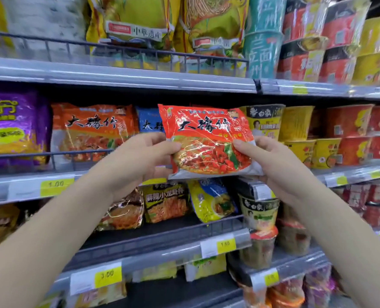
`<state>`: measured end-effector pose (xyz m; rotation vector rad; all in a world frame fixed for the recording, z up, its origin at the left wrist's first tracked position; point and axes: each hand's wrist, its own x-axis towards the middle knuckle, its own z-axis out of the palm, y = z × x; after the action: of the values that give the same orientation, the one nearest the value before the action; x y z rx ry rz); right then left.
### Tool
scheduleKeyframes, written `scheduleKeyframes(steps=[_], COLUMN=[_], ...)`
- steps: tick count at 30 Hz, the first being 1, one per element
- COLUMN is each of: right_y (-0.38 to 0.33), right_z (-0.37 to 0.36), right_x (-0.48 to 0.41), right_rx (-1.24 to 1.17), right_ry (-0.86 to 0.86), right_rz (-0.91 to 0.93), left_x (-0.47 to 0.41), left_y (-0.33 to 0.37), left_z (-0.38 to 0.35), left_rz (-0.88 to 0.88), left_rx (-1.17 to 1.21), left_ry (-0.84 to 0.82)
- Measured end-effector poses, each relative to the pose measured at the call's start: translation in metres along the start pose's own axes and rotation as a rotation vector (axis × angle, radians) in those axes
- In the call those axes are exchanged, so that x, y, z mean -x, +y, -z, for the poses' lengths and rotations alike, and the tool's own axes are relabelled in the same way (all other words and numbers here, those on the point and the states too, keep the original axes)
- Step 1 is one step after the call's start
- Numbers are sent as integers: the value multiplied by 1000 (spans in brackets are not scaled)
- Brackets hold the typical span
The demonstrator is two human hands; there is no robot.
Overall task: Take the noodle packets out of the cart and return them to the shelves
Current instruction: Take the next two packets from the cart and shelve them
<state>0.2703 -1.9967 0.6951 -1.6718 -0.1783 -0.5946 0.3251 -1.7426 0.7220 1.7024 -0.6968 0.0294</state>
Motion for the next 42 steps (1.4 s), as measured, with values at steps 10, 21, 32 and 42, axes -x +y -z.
scheduleKeyframes(steps=[10, 21, 32, 42], right_y=[-3, 5, 10, 19], right_z=[18, 15, 21, 26], right_x=[-101, -152, -137, -122], right_rx=[413, 840, 1067, 1124], right_ry=[172, 195, 37, 41], right_rz=[92, 343, 340, 331], left_x=[-110, -154, -169, -165], left_y=[4, -2, -8, -5], left_z=[2, -10, -24, -27], left_rz=[-82, -76, -54, -46], left_rx=[-51, -269, -516, -858], left_ry=[41, 250, 252, 292])
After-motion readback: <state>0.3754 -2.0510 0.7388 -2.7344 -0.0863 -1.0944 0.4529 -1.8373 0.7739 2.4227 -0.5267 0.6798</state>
